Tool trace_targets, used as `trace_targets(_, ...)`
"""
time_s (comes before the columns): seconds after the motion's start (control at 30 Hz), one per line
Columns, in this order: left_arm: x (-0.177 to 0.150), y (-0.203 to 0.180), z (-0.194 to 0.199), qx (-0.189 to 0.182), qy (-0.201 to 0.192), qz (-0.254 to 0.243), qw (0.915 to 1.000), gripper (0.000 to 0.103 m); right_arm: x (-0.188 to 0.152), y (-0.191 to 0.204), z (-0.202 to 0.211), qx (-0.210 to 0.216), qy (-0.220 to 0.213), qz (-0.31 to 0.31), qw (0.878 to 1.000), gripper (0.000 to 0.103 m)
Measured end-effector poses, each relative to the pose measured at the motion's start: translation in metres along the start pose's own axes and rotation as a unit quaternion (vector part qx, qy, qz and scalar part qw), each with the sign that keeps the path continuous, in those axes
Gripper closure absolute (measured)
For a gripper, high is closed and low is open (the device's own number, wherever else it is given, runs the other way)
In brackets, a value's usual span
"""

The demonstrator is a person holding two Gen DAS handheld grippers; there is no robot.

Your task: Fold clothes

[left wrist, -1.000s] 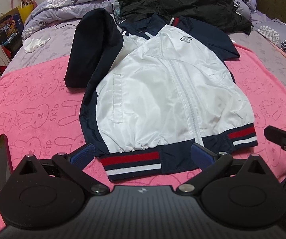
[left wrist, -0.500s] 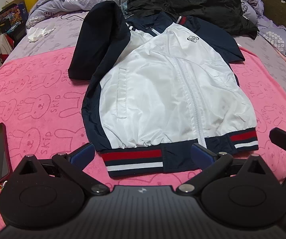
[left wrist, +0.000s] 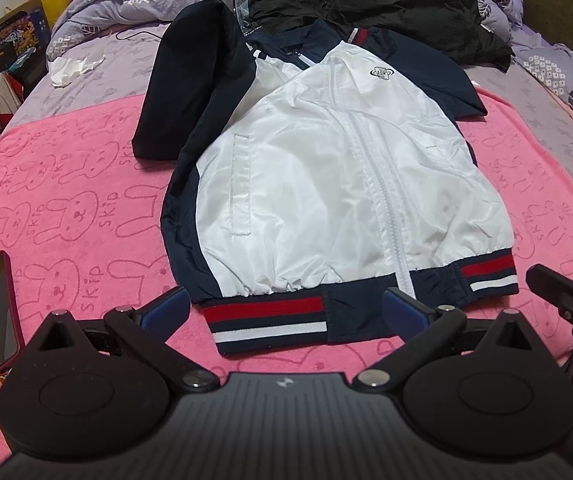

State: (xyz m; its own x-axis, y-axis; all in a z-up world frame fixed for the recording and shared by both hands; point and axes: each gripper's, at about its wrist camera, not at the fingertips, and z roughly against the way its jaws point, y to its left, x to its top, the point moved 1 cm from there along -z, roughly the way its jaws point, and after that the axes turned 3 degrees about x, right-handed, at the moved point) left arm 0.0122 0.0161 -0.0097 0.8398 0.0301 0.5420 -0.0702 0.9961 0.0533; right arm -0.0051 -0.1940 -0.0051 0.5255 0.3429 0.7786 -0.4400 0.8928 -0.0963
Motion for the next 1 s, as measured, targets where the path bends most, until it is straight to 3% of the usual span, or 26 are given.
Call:
trace_targets(0.57, -0.007, 0.005, -0.018, 0.009, 0.012, 0.002, 0.9999, 0.000, -0.014, -0.005, -0.014, -0.013, 0.017, -0.004, 1.000, 0.000)
trace_targets(0.7, -0.023, 0.016, -0.033, 0.053, -0.021, -0.029, 0.9980, 0.000, -0.038, -0.007, -0.032, -0.029, 0.049, 0.016, 0.998, 0.000)
trace_targets(0.83, -0.045, 0.038, -0.055, 0.070, -0.015, -0.037, 0.9967, 0.000, -0.072, -0.013, -0.053, -0.045, 0.097, 0.037, 0.994, 0.000)
trace_targets(1.0, -0.060, 0.050, -0.072, 0.052, -0.027, -0.025, 0.9980, 0.000, -0.091, -0.021, -0.067, -0.065, 0.064, 0.021, 0.996, 0.000)
